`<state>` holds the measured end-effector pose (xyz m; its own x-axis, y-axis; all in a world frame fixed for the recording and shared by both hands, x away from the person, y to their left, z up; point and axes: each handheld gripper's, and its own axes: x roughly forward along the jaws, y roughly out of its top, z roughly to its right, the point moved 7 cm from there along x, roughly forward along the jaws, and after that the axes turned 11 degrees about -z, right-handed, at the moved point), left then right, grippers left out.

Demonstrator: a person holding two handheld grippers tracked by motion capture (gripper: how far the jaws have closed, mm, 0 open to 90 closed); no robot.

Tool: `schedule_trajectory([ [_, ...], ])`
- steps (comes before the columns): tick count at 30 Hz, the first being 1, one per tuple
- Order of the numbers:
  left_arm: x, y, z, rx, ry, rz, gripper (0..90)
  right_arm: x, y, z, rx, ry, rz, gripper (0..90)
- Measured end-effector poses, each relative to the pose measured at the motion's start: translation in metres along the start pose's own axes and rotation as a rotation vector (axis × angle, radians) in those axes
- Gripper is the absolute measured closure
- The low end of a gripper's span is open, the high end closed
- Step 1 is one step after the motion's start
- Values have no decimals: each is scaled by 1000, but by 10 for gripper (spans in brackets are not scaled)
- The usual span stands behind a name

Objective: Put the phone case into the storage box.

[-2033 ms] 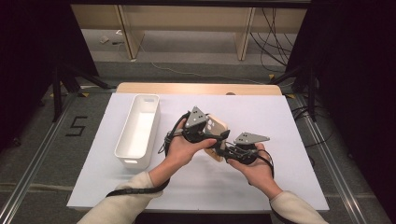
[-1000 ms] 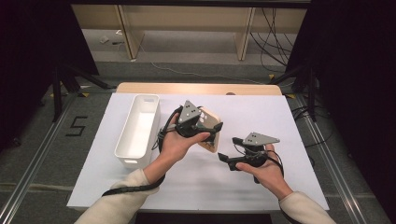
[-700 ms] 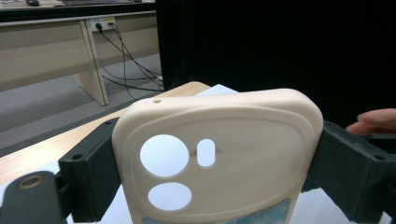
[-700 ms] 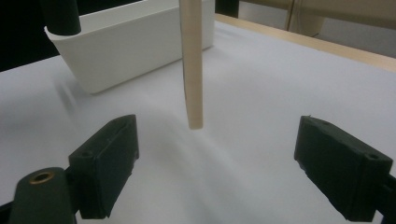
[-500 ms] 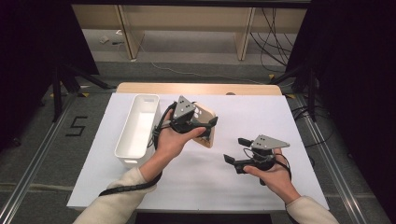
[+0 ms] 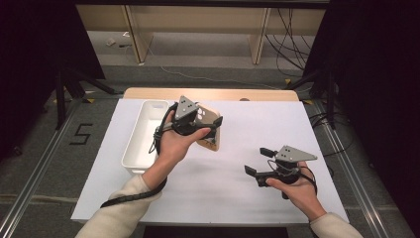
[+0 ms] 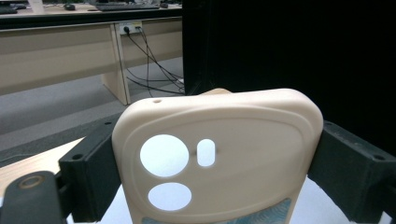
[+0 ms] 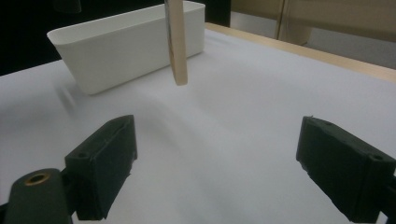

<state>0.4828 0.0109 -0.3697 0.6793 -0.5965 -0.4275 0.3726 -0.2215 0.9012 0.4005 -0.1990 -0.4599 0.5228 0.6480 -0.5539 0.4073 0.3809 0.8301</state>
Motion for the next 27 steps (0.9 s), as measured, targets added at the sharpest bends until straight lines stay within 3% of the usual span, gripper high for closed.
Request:
schedule_trajectory([
  [12,-8,6,-11,-20,27,3,107,-6,-4,3,-4,-12,1,136],
  [27,-17,11,-25,-15,74,7,107,-11,-7,8,12,-19,9,137],
])
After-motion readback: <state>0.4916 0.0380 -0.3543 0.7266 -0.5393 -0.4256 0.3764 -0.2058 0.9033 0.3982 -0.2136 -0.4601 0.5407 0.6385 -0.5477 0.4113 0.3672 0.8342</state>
